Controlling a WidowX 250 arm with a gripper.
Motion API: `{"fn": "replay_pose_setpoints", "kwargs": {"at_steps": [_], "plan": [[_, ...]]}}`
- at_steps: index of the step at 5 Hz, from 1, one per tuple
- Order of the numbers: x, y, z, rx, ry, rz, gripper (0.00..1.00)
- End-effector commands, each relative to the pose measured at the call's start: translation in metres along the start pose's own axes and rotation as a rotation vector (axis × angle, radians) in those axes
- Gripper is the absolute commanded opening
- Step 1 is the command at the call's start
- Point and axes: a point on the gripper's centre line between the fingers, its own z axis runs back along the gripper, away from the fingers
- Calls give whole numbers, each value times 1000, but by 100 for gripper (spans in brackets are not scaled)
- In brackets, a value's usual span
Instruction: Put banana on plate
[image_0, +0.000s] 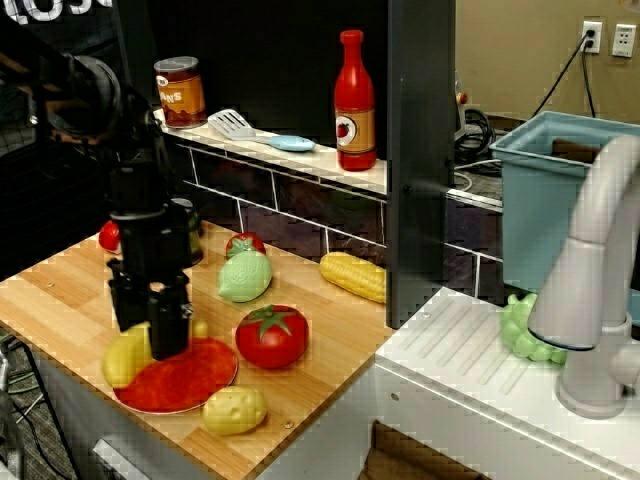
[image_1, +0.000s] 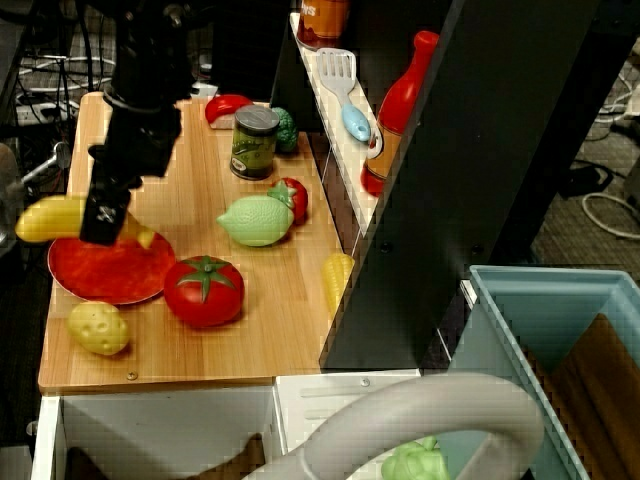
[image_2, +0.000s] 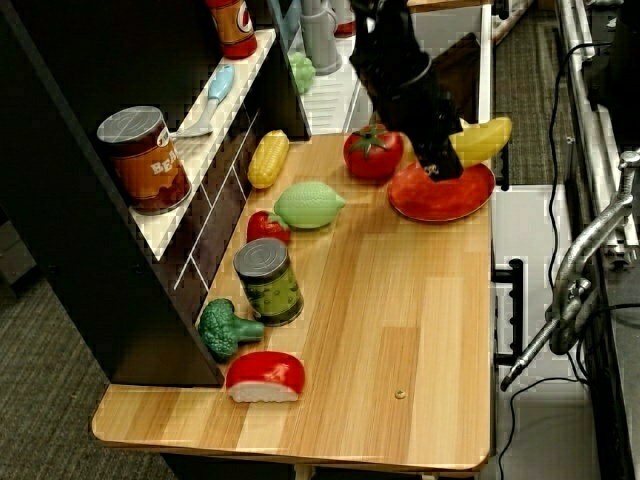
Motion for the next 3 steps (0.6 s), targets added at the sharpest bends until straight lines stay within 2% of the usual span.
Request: {"fn": "replay_pose_setpoints", "kwargs": {"at_steps": [1,2,3], "plan": [[8,8,-12,27,-8,31,72],[8,8,-12,27,-8,31,100],[8,8,-12,27,-8,31,100]]}}
